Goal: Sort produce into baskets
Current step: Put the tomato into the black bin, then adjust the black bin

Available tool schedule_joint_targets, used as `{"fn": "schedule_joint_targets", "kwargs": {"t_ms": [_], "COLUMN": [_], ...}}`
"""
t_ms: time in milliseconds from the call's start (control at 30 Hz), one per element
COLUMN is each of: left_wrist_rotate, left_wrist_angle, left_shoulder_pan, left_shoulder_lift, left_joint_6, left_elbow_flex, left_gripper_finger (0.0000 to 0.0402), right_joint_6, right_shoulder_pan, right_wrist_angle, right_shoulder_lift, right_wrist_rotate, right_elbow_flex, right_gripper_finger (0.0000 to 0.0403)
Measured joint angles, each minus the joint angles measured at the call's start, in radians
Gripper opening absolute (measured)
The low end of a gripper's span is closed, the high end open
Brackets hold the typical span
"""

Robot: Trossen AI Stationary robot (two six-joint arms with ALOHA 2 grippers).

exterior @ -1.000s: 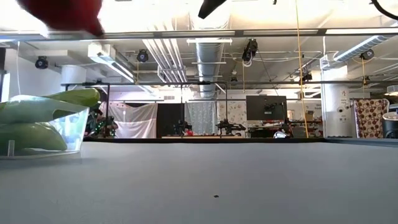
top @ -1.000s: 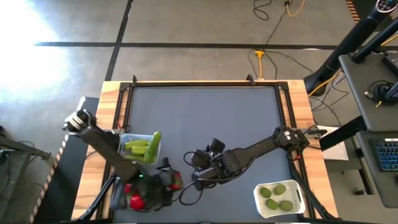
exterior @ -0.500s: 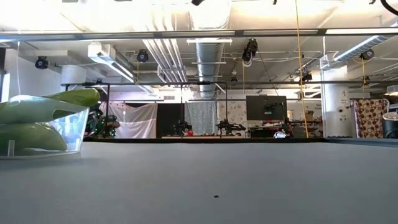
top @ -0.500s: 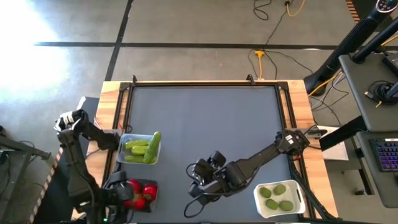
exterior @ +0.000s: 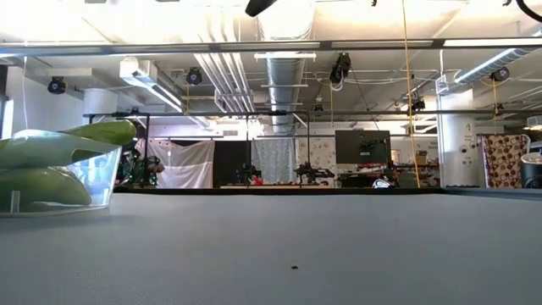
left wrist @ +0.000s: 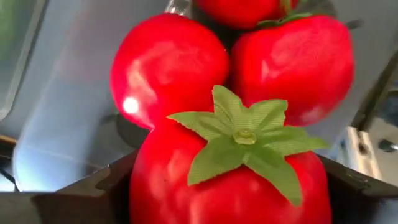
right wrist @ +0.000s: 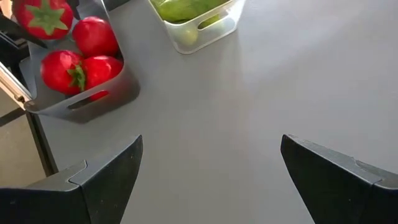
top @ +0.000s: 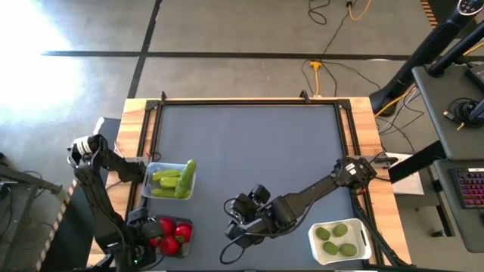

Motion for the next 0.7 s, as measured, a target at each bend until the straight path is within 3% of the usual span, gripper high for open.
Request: {"fn": "schedule_joint_targets", "kwargs": {"t_ms": [133,433,633,700], "left_wrist_rotate": [0.051,0.042,-0.142,-0.176], "left_wrist_angle": [0.005,-0.101,-0.439,-0.481], "left_shoulder_pan": [0.001,0.007,0.073,0.116], "left_shoulder_lift": [-0.005,-0.009,-0.010,-0.010], "left_joint_6": [0.004,0.052,-0.051,-0.042], "left_elbow_flex": [0.010,0.144,0.202,0.197], "left_gripper_finger": [0.0326,0.0369,0.0370,0.0370], "right_joint_6": [0.000,-0.042,-0.086,-0.089], "right_shoulder_pan": [0.000,0.000,-0.002,-0.003], "right_wrist_angle": [-0.001,-0.001,0.000,0.000], "right_shoulder_lift": [0.000,0.000,0.000,0.000], "right_wrist_rotate": [-0.007,-0.033,-0.024,-0.025], "right_elbow_flex": [0.000,0.031,0.058,0.059], "right_gripper_finger": [0.0375,0.0375,0.0375,0.0375]}}
